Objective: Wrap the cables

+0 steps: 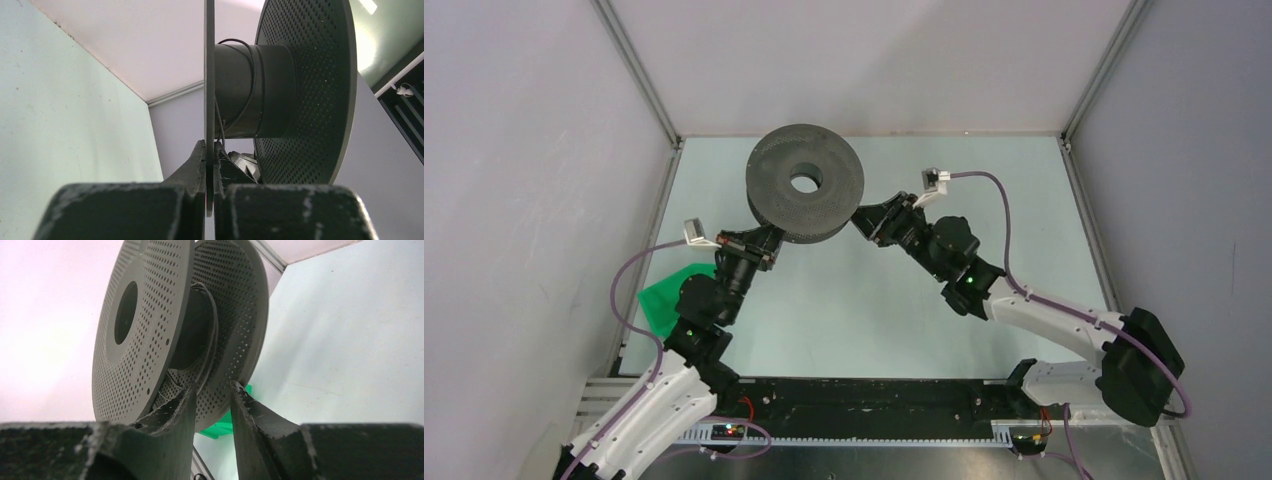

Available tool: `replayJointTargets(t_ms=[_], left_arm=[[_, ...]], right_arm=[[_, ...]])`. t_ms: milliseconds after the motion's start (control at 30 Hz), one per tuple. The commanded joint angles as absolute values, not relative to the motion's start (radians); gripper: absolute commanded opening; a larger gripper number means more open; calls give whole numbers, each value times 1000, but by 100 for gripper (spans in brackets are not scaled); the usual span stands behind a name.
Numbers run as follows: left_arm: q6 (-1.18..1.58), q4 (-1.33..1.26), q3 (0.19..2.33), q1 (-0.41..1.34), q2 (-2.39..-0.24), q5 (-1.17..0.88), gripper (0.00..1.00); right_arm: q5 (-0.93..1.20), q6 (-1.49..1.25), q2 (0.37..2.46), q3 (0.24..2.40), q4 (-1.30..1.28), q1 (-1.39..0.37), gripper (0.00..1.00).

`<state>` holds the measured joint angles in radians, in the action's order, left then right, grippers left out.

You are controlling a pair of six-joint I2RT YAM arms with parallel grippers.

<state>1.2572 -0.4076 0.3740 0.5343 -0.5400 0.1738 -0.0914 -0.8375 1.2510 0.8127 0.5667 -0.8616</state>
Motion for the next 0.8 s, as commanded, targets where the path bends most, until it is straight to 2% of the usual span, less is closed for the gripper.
replayJointTargets(t_ms=[0, 333, 500, 633, 767], left_arm=[[1289, -581, 408, 540, -519, 151, 0], [1254, -579, 427, 540, -570, 100, 0], [1206, -554, 425, 538, -617, 74, 0], [1178, -560, 459, 538, -702, 1, 0], [1163, -589, 485, 538, -775, -86, 0]], right_arm=[[-49, -772, 1191, 802, 457, -840, 36], [-19, -685, 1023, 678, 304, -777, 34], [-107, -597, 846, 646, 156, -756, 35], [-132, -550, 727, 643, 86, -723, 42], [31, -552, 649, 643, 109, -622, 47]])
